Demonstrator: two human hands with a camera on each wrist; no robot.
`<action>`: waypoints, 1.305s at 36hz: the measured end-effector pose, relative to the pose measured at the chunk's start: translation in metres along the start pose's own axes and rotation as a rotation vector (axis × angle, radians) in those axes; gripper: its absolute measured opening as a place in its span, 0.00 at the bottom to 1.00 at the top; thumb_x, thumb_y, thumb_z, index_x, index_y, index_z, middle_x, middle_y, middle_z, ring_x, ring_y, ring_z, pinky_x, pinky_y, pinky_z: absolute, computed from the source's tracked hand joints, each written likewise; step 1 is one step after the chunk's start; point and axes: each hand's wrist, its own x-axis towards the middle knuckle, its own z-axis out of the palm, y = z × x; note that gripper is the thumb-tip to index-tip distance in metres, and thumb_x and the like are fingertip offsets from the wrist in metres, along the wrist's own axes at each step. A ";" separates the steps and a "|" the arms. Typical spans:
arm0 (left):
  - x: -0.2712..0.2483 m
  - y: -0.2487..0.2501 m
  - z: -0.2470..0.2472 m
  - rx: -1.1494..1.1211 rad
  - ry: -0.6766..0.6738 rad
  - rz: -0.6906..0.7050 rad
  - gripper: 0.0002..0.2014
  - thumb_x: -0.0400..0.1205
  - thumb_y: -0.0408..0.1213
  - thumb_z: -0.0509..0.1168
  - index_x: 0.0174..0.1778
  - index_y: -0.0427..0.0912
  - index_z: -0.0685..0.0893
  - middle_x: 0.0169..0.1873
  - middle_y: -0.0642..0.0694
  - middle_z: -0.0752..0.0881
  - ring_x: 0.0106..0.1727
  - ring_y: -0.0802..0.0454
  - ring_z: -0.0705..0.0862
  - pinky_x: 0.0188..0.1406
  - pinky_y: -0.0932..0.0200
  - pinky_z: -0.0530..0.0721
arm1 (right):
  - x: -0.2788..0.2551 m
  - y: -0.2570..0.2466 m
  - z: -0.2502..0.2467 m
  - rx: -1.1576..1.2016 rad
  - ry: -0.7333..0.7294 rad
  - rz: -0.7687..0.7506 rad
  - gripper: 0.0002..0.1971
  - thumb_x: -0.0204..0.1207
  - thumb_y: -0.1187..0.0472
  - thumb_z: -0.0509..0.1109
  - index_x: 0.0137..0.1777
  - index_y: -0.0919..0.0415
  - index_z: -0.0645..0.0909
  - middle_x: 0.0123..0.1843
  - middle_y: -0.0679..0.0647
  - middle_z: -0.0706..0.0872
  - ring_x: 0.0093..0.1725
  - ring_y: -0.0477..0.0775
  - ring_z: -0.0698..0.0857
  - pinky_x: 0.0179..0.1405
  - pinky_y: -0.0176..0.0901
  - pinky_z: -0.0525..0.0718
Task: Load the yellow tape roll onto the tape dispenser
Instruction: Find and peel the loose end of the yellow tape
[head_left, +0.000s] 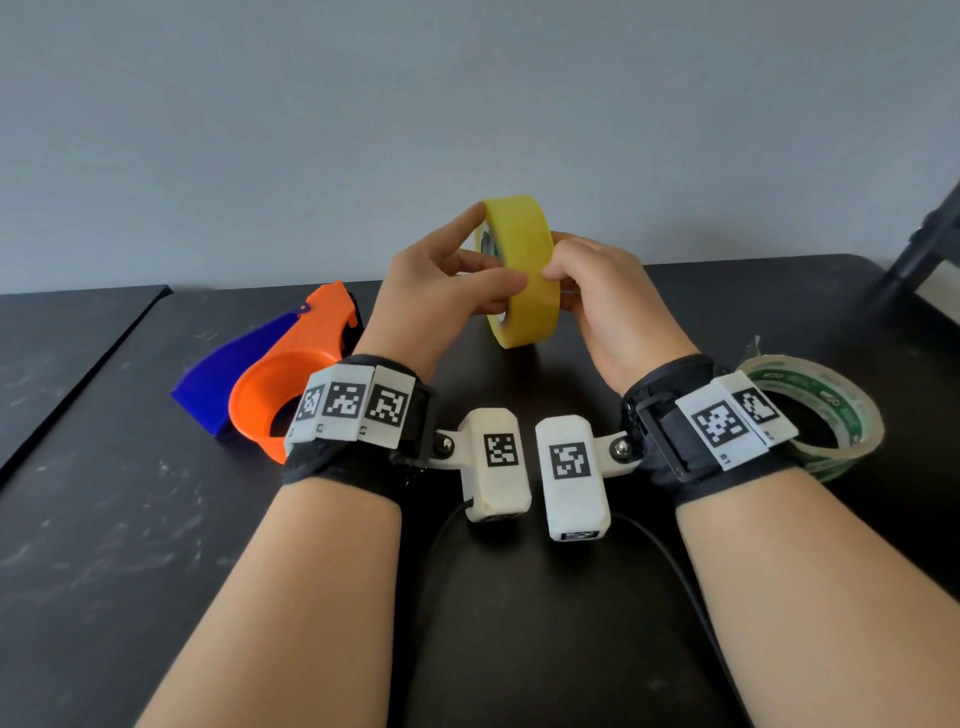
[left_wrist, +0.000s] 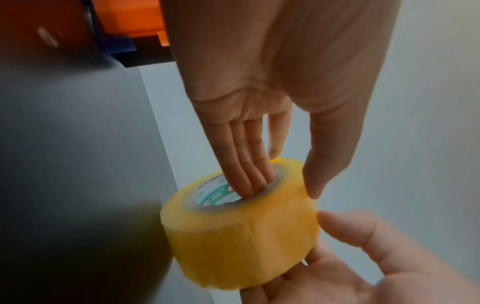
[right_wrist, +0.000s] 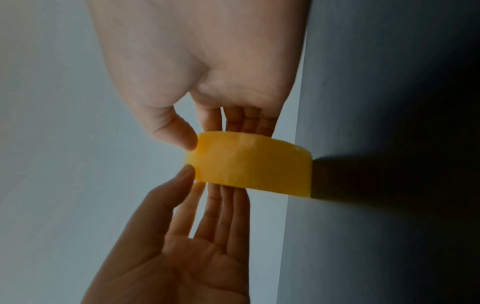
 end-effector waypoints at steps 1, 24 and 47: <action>0.000 0.000 0.000 -0.009 0.004 0.001 0.36 0.73 0.23 0.74 0.78 0.40 0.72 0.39 0.43 0.88 0.44 0.45 0.88 0.55 0.51 0.89 | -0.001 0.000 0.000 -0.002 -0.004 0.004 0.35 0.51 0.49 0.65 0.51 0.80 0.73 0.43 0.62 0.79 0.45 0.60 0.78 0.52 0.57 0.75; 0.001 -0.001 -0.002 0.008 0.021 0.006 0.32 0.76 0.25 0.72 0.77 0.42 0.73 0.37 0.47 0.88 0.41 0.52 0.87 0.52 0.56 0.90 | -0.006 -0.002 0.002 -0.029 -0.017 0.023 0.12 0.68 0.59 0.63 0.43 0.59 0.88 0.49 0.66 0.89 0.49 0.59 0.86 0.68 0.68 0.80; 0.001 0.001 0.000 -0.059 0.079 0.000 0.34 0.75 0.25 0.73 0.78 0.38 0.71 0.39 0.43 0.89 0.38 0.50 0.89 0.51 0.52 0.91 | -0.004 -0.004 0.004 -0.073 -0.036 -0.018 0.14 0.63 0.60 0.61 0.43 0.62 0.86 0.52 0.71 0.87 0.61 0.73 0.83 0.67 0.70 0.79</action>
